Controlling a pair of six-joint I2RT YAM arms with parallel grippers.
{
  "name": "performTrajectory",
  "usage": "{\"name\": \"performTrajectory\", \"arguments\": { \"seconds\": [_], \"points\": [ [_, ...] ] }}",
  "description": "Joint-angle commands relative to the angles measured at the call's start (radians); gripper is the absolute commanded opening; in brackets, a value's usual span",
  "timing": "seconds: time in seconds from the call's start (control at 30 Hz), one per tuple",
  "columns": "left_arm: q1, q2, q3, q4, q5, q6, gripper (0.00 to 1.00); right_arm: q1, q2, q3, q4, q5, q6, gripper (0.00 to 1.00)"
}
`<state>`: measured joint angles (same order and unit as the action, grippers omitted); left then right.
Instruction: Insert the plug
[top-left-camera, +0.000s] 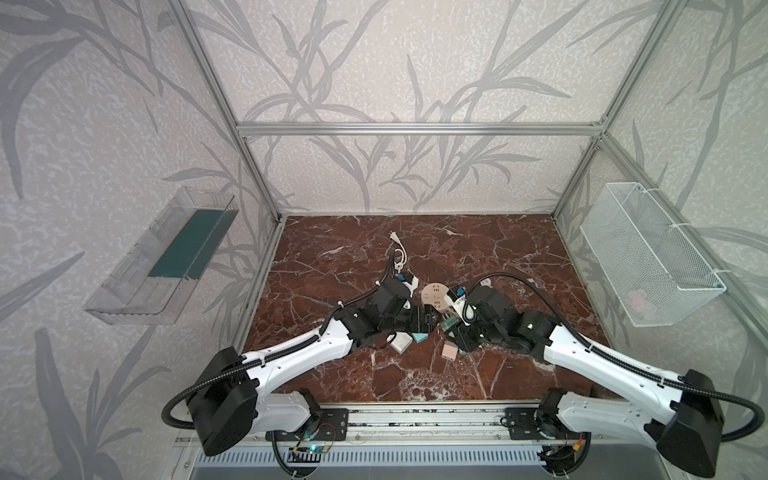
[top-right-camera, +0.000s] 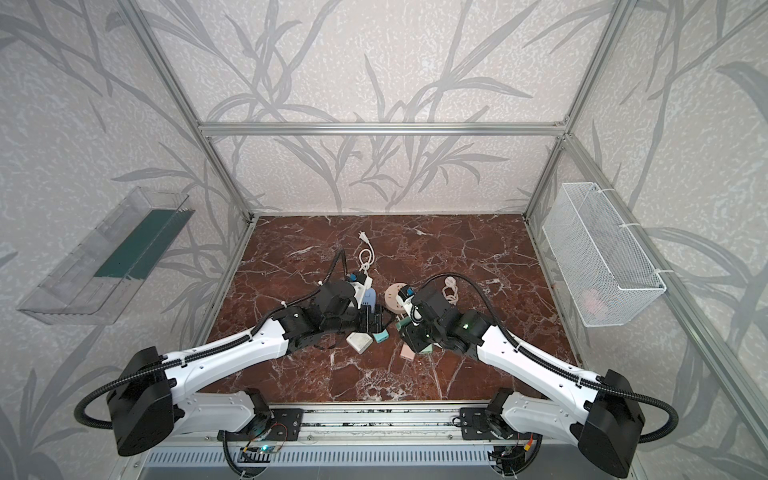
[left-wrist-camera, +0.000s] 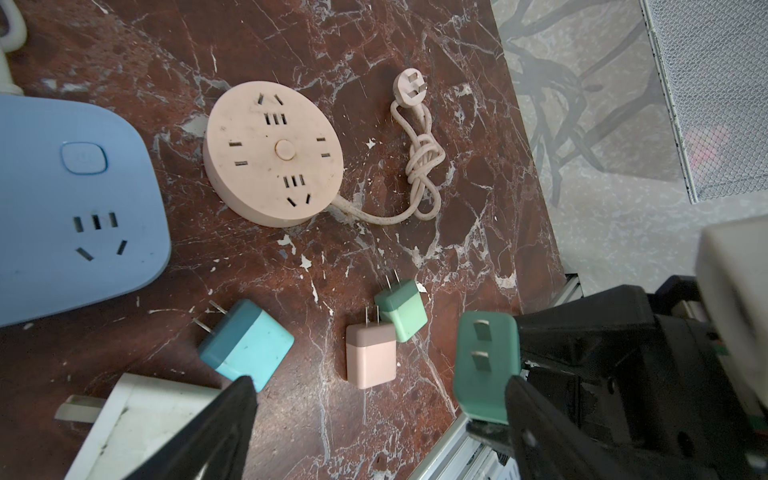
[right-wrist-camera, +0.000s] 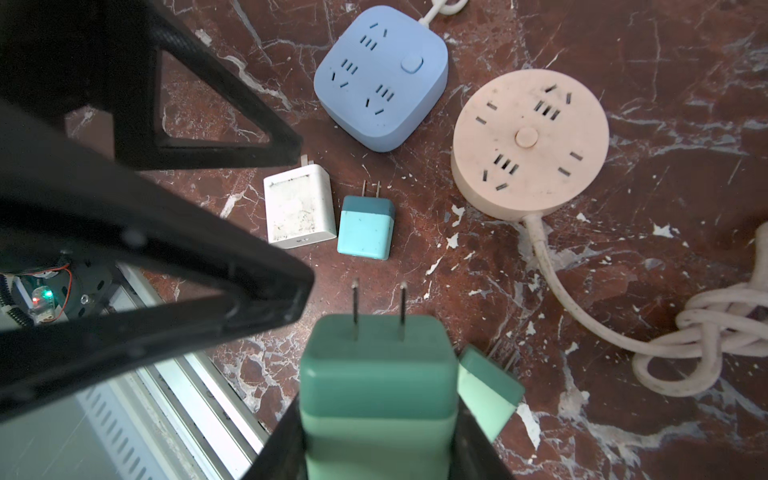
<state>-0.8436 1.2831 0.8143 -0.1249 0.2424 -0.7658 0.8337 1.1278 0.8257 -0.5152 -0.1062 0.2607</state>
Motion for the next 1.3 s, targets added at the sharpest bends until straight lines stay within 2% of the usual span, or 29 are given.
{"name": "performTrajectory", "arguments": {
  "seconds": [0.0, 0.23, 0.4, 0.53, 0.7, 0.9, 1.1, 1.13, 1.2, 1.27],
  "points": [
    [-0.003, -0.017, -0.011, 0.038, 0.024, -0.018, 0.91, 0.008, 0.005, 0.033, 0.030, -0.007, -0.004, 0.00],
    [-0.003, 0.013, 0.001, 0.059, 0.063, -0.017, 0.87, 0.016, 0.009, 0.045, 0.041, -0.018, -0.007, 0.00],
    [-0.004, 0.049, 0.003, 0.115, 0.147, -0.026, 0.80, 0.020, 0.012, 0.054, 0.042, -0.007, -0.014, 0.00],
    [-0.003, 0.083, 0.009, 0.152, 0.214, -0.040, 0.65, 0.022, 0.009, 0.056, 0.053, -0.010, -0.015, 0.00],
    [-0.002, 0.114, 0.009, 0.204, 0.280, -0.063, 0.52, 0.026, 0.006, 0.055, 0.067, -0.017, -0.017, 0.00],
    [0.001, 0.130, -0.004, 0.237, 0.301, -0.082, 0.33, 0.028, 0.003, 0.055, 0.071, 0.000, -0.017, 0.00],
    [0.009, 0.140, -0.011, 0.263, 0.317, -0.093, 0.21, 0.028, -0.002, 0.041, 0.108, 0.023, -0.011, 0.00],
    [0.009, 0.145, -0.010, 0.264, 0.320, -0.095, 0.12, 0.028, -0.003, 0.039, 0.116, 0.025, -0.008, 0.00],
    [0.012, 0.150, -0.009, 0.264, 0.322, -0.099, 0.00, 0.028, 0.001, 0.041, 0.124, 0.025, -0.006, 0.05],
    [0.014, 0.153, -0.009, 0.261, 0.321, -0.099, 0.00, 0.028, 0.008, 0.045, 0.131, 0.023, -0.009, 0.15]
  ]
}}
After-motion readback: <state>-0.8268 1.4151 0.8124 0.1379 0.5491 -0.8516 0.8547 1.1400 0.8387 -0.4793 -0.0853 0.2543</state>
